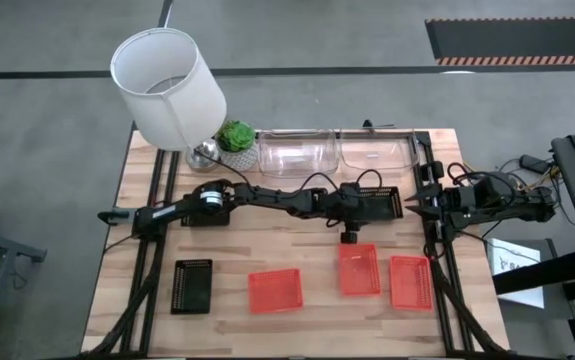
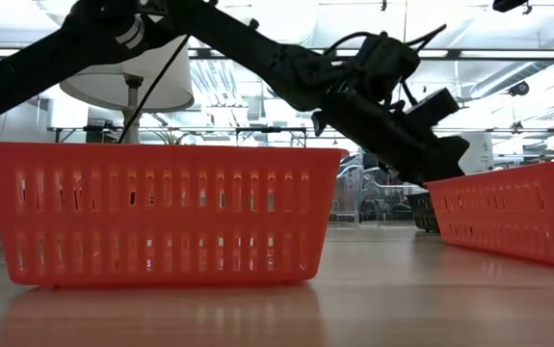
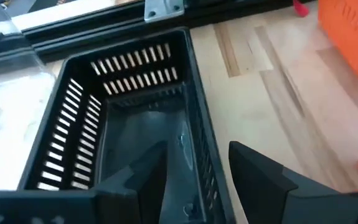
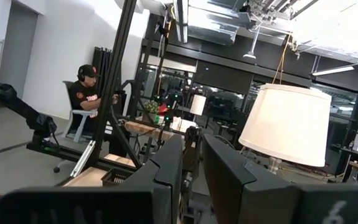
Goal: Stack baskets by color
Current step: Stack the top right black bin on the top left black bin
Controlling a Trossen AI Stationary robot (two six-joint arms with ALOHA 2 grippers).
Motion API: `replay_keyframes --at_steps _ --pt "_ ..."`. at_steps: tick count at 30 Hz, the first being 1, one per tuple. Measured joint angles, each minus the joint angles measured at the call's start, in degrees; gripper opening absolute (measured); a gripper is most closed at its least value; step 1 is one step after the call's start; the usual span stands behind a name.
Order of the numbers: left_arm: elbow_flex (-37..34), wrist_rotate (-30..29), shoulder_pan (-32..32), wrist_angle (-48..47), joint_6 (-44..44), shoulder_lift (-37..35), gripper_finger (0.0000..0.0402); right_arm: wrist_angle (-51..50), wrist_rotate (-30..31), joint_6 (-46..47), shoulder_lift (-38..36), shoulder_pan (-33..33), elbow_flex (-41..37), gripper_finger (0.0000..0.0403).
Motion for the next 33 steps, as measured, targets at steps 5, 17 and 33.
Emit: replay_keyframes --at_steps 5,17,33 --pt "-0.04 0.01 -0.02 0.08 -0.01 0.55 0.0132 -0.04 0.02 0.0 0.0 0.0 0.0 0.0057" --pt "0.11 0.02 -0.02 -0.79 -0.03 0.55 0.0009 -0.44 0.02 0.0 0.0 0.0 0.0 0.0057" --pt "0.07 -11.25 -2.92 -18.88 6.97 -12.41 0.0001 -1.21 0.02 0.0 0.02 0.02 -0.02 0.0057"
